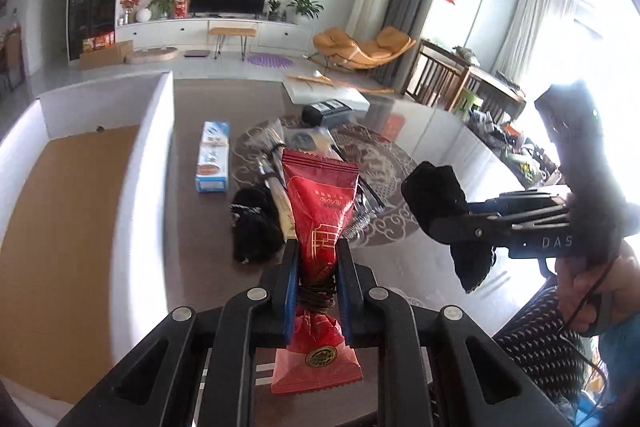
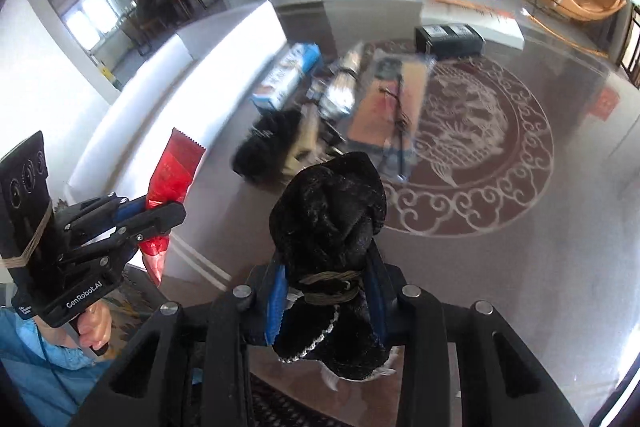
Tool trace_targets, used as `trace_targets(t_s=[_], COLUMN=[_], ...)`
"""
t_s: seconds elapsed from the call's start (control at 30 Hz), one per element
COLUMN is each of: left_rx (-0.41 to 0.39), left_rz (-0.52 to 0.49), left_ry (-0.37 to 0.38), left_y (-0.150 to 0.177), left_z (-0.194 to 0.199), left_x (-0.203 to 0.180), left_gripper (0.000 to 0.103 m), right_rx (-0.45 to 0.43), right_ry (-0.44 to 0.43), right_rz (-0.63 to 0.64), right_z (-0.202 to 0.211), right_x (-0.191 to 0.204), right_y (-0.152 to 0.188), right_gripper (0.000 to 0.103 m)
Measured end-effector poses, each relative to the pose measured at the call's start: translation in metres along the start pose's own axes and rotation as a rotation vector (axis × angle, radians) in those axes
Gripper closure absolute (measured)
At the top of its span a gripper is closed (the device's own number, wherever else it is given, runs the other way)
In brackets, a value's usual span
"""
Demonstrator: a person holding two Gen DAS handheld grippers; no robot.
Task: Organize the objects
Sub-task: 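Carry the red packet into the bin with the left gripper while the right gripper carries a black pouch there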
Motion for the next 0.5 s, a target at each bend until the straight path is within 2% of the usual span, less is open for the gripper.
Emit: trace_targets(t_s=[0.13,0.23,0.4,0.5], left_rx=[-0.049,-0.063,0.007,0.089], left_rz=[0.065,0.087,0.161,0.208], left_ry=[-0.072,-0.201,-0.383,-0.481], left_y=[-0.027,-0.037,-0.021,0.003], left_z=[0.042,0.063,0.079,0.075], left_x=[0.06,0.12,0.221,0.268], left_gripper=[0.087,0.087,0.087,0.084], right_rx=[-0.04,-0.057,-0.037,0.014], right_ry=[-0.086,-0.167,-0.29,-0.316], right_rz=[0.055,0.099,0.158,0.177], right_z=[0.005,-0.003,-0.039,-0.075], right_x=[0.064,0.124,0.22,0.264], right_y=[-0.028,-0.053,-0.087,-0.093], right_gripper=[0.068,0.068,0.068,0.068])
Point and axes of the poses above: each gripper's, at about its wrist camera, not at the fingertips, and z roughly against the way its jaws point, x to its left, y to its underside, the point moved 10 cm from there along -z, roughly the way its jaws point, and after that the axes turned 1 degree about -x, right-handed, at the moved point
